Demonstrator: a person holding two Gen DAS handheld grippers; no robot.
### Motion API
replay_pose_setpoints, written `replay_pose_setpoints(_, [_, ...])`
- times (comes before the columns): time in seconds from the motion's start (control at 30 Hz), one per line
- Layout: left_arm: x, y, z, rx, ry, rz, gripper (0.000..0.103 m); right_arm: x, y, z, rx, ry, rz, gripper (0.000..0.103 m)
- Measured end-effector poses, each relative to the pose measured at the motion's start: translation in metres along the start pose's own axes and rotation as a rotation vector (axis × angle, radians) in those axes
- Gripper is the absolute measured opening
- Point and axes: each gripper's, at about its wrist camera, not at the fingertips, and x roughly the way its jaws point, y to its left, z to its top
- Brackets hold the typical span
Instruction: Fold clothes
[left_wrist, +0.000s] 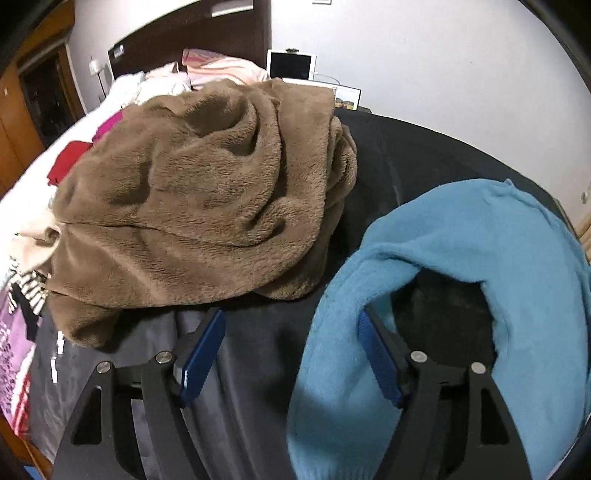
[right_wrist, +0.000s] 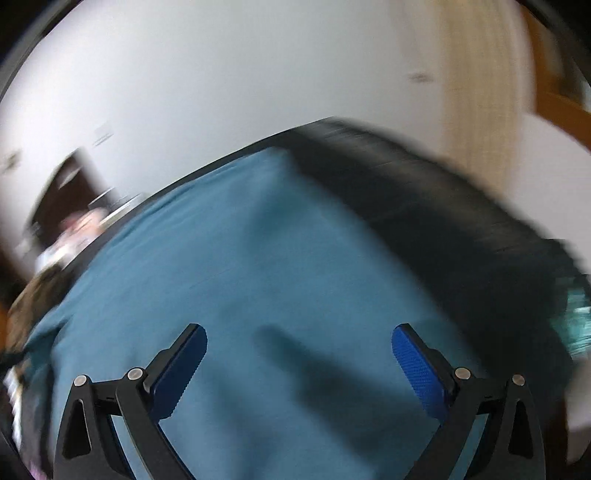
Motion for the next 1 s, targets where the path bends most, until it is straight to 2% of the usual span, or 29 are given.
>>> replay_pose_setpoints(0.03, [-0.002, 0.004, -0.003, -0.004, 0.004, 0.0, 0.078, -0.004, -0.019, 0.008, 0.049, -0.027, -0.044, 0.102])
replay_pose_setpoints(0.07, [-0.004, 0.009, -0.007, -0.018, 0.01, 0.002, 0.078, -0.008, -0.032, 0.011, 0.085, -0.041, -0.052, 0.102])
replay_pose_setpoints(0.13, [-0.008, 0.023, -0.013, -0.059, 0.016, 0.007, 0.078, -0.016, -0.045, 0.01, 0.116, -0.055, -0.022, 0.102])
replay_pose_setpoints(0.17, [-0.011, 0.031, -0.017, -0.08, 0.016, 0.016, 0.079, -0.02, -0.044, 0.007, 0.102, -0.062, 0.003, 0.102])
replay_pose_setpoints(0.23, [-0.016, 0.048, -0.023, -0.122, 0.013, 0.042, 0.079, -0.025, -0.032, -0.003, 0.021, -0.069, -0.01, 0.102])
replay_pose_setpoints(0.37, [-0.029, 0.068, -0.032, -0.199, -0.012, 0.096, 0.079, -0.013, -0.01, -0.025, -0.144, -0.015, -0.093, 0.102])
replay_pose_setpoints(0.47, [-0.039, 0.061, -0.033, -0.198, -0.052, 0.116, 0.079, -0.005, -0.019, -0.03, -0.157, 0.009, -0.151, 0.102])
replay_pose_setpoints(0.53, [-0.046, 0.044, -0.03, -0.171, -0.067, 0.103, 0.079, -0.001, -0.028, -0.028, -0.158, 0.023, -0.176, 0.102])
replay_pose_setpoints(0.67, [-0.059, -0.018, -0.026, -0.05, -0.1, 0.009, 0.079, 0.005, -0.044, -0.021, -0.173, 0.046, -0.186, 0.102])
replay_pose_setpoints(0.8, [-0.067, -0.087, -0.021, 0.077, -0.111, -0.118, 0.079, 0.005, -0.054, -0.014, -0.262, 0.0, -0.422, 0.102])
replay_pose_setpoints(0.9, [-0.064, -0.147, -0.022, 0.167, -0.084, -0.231, 0.079, 0.005, -0.079, -0.002, -0.207, 0.004, -0.446, 0.102])
replay_pose_setpoints(0.93, [-0.062, -0.167, -0.023, 0.199, -0.073, -0.267, 0.079, 0.006, -0.086, 0.001, -0.208, -0.005, -0.5, 0.102])
replay_pose_setpoints(1.0, [-0.062, -0.21, -0.028, 0.272, -0.058, -0.331, 0.079, 0.004, -0.099, 0.005, -0.205, -0.013, -0.527, 0.102])
